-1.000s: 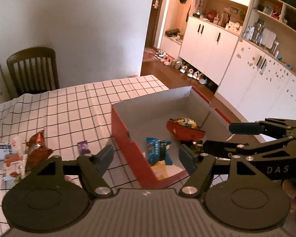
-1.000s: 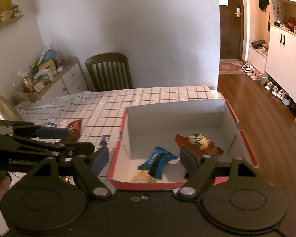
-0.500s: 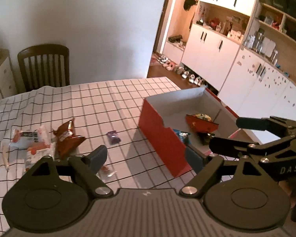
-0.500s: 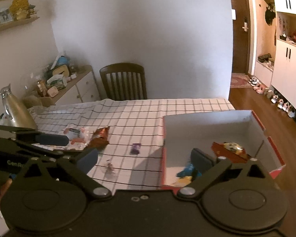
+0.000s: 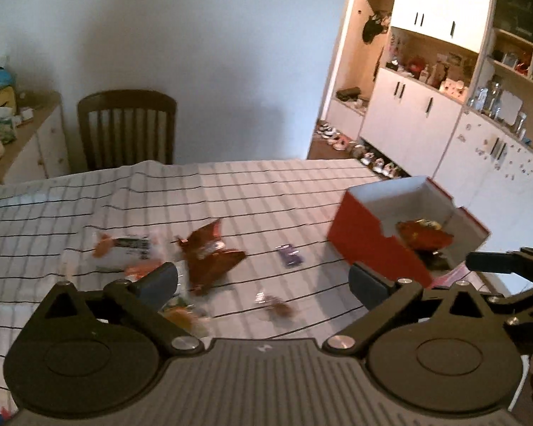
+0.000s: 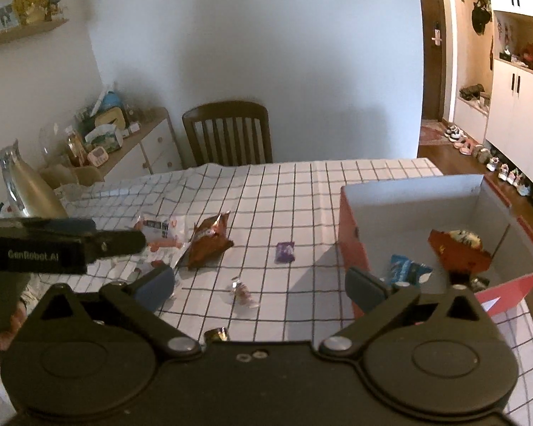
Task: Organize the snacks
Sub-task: 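Lift both tools out of the box back toward the table, then grasp the round gold-foil chocolate with the right gripper while the left grasps the wrapped bun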
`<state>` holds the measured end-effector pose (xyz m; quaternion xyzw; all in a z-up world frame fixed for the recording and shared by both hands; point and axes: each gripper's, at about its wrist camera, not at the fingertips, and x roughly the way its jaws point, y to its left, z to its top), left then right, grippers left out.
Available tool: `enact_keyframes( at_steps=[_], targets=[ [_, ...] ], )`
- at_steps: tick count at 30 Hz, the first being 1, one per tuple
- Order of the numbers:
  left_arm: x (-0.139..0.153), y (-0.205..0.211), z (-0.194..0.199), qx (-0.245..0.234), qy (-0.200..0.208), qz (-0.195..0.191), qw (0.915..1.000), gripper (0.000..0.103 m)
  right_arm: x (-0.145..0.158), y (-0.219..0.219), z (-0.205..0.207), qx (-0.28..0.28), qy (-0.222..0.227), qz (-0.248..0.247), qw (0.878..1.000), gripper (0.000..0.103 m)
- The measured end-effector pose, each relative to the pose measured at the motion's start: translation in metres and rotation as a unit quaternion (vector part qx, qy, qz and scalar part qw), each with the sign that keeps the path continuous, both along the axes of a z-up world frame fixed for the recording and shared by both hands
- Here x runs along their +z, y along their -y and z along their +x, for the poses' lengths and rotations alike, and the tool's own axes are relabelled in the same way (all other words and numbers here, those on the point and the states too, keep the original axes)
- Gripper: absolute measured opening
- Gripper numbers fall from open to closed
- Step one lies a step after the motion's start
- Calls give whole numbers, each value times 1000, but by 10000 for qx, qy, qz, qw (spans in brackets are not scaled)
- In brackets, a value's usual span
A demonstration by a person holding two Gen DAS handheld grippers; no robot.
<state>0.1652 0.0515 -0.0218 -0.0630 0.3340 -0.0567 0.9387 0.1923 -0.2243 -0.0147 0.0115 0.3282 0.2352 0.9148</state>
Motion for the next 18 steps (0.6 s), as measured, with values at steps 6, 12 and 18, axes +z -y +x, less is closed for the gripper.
enact_keyframes(
  at_steps=[6,12,18],
  targets=[
    [-29,-25,-2,84,-298,14,9995,103,-28,-29,-5,-101,-98,-235,9996,99],
    [-69,-47,5,350,-688,-40,9970,103,-57,-59,-6,93,-294,-506,9982,94],
    [-98,-57,19,680,-954,-121,9930,103,-82,-83,0,293,-522,-767,9953,87]
  ],
)
